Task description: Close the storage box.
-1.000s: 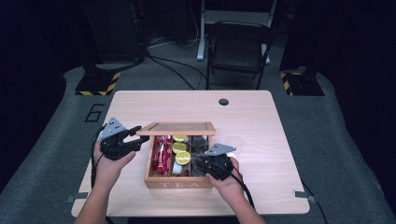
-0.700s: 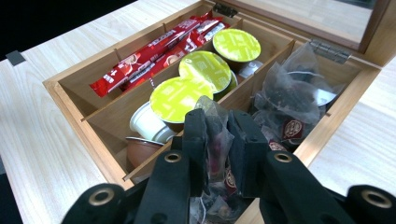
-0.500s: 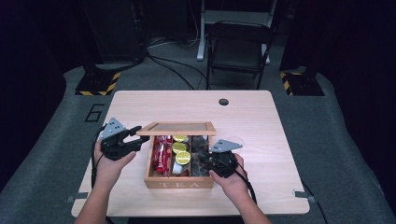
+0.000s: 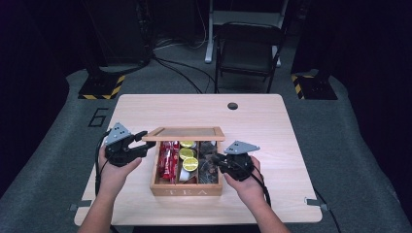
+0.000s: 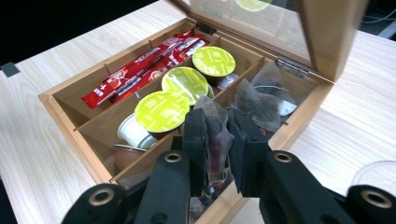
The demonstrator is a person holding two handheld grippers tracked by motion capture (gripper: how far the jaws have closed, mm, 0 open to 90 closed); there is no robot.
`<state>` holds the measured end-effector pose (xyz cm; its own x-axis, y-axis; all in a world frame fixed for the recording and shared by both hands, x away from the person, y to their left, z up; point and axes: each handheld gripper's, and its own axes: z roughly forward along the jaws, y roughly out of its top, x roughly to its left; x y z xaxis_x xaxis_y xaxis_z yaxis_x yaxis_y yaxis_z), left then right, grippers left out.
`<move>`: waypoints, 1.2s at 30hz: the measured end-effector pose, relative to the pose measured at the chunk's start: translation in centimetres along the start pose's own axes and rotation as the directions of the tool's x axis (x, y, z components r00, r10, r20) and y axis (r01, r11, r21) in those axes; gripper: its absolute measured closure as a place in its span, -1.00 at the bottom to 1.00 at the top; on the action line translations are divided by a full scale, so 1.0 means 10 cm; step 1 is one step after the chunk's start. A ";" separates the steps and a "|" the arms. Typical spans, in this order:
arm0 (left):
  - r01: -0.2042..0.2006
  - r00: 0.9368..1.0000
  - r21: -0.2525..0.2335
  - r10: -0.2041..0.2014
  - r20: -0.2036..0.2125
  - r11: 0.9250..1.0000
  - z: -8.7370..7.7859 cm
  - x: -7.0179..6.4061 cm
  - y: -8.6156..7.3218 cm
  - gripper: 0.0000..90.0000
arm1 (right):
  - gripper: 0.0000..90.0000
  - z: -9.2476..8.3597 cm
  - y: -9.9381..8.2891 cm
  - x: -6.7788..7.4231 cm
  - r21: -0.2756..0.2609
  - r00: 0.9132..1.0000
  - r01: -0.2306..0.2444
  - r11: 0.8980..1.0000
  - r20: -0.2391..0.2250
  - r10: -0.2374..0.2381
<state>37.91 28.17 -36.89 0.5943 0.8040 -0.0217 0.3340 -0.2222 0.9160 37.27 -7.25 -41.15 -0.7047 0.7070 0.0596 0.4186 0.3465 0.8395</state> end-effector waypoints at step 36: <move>-0.002 1.000 0.004 0.002 -0.001 1.000 0.00 0.00 0.00 0.17 | 0.73 -0.34 -0.02 -0.64 -0.009 0.982 -0.054 0.999 0.183 0.055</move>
<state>37.91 28.14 -36.91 0.5942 0.8041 -0.0196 0.3361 -0.2261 0.9143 39.74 -13.94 -39.87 -0.5643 0.8256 0.0057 0.4506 0.3022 0.8400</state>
